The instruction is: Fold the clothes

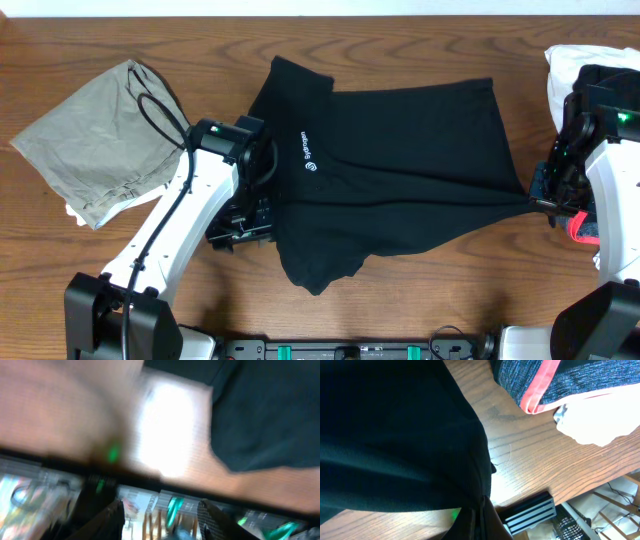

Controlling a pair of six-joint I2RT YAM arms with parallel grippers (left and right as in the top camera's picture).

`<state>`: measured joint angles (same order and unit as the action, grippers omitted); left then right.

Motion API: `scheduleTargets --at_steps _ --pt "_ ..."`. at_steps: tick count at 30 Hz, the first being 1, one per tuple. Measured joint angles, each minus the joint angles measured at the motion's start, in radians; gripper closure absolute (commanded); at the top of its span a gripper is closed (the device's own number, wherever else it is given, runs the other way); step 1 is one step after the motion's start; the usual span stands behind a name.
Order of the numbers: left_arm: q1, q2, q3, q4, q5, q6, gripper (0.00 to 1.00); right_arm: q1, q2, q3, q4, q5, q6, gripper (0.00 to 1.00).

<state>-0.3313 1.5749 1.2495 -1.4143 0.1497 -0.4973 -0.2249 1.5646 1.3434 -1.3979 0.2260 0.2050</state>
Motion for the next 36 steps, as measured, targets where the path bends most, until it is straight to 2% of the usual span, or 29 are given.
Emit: scheduleTargets --at_steps 3,6,8,13,17,27,36 --pt "0.000 0.000 0.000 0.109 -0.038 0.000 0.43 0.000 0.000 0.000 0.000 0.000 0.000 0.99" --pt "0.000 0.000 0.000 0.211 -0.088 -0.021 0.41 0.000 0.000 0.000 0.000 0.002 0.000 0.99" --pt "0.000 0.000 0.000 0.267 -0.110 -0.029 0.43 0.000 0.000 0.000 0.000 0.003 0.000 0.99" --pt "0.000 0.019 0.000 0.343 -0.133 -0.041 0.59 0.000 0.000 0.000 0.000 0.002 0.000 0.99" --pt "0.000 0.091 0.000 0.377 -0.130 -0.034 0.64 0.000 0.000 0.000 0.000 0.002 0.000 0.99" --pt "0.000 0.314 0.000 0.456 -0.042 0.016 0.65 0.000 0.000 0.000 0.000 0.002 0.000 0.99" --pt "0.018 0.404 0.001 0.493 -0.010 0.066 0.65 0.000 0.000 0.000 0.000 -0.002 0.000 0.99"
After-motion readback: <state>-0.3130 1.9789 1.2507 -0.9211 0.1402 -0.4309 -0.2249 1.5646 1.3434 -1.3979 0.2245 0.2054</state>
